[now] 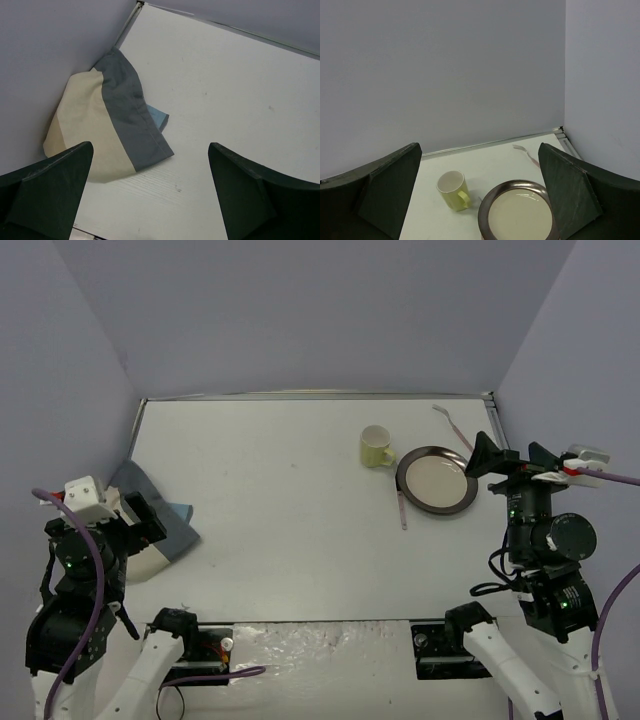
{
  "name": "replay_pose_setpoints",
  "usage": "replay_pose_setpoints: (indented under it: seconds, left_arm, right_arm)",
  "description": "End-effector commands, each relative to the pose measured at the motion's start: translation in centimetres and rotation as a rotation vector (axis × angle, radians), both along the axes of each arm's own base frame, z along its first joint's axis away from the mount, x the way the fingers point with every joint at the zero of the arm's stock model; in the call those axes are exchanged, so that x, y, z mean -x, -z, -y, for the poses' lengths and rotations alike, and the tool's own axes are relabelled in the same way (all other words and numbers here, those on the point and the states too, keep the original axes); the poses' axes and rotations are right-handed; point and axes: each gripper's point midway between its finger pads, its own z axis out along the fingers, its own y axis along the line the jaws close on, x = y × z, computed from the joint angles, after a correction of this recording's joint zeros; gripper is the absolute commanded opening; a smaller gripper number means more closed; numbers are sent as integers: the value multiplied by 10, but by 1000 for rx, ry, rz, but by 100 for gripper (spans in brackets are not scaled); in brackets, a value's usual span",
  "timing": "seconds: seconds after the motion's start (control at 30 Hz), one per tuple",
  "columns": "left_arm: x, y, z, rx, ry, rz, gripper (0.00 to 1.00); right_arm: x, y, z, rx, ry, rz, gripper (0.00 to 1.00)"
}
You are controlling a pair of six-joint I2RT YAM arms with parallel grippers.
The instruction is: Set the dinner table for one person
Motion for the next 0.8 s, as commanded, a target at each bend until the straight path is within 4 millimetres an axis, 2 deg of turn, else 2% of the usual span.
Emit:
replay_pose_setpoints:
  seconds: [0.0, 0.13, 0.2, 0.27, 0.4, 0.57, 0.77]
  left_arm:
    - [-24, 17, 13, 3, 44, -90, 97]
    - [-38, 47, 18, 39, 22, -208, 97]
    - [-45, 67, 21, 68, -6, -281, 97]
    - [-55, 94, 28, 101, -23, -369, 97]
    - [-74, 142, 42, 157, -43, -527, 97]
    - [-98, 181, 43, 193, -96, -607, 97]
    - [-115, 223, 40, 256, -177, -739, 97]
  right_arm:
    - [-6, -9, -13, -44, -59, 45, 100]
    - [-21, 7, -37, -53, -166, -9, 100]
    - [-32, 24, -42, -88, -168, -82, 100]
    - [-45, 49, -48, -80, -169, -187, 100]
    - [-56, 81, -62, -93, -213, -312, 100]
    - [-59, 104, -79, -108, -290, -376, 100]
    - [-55, 121, -92, -106, -360, -415, 100]
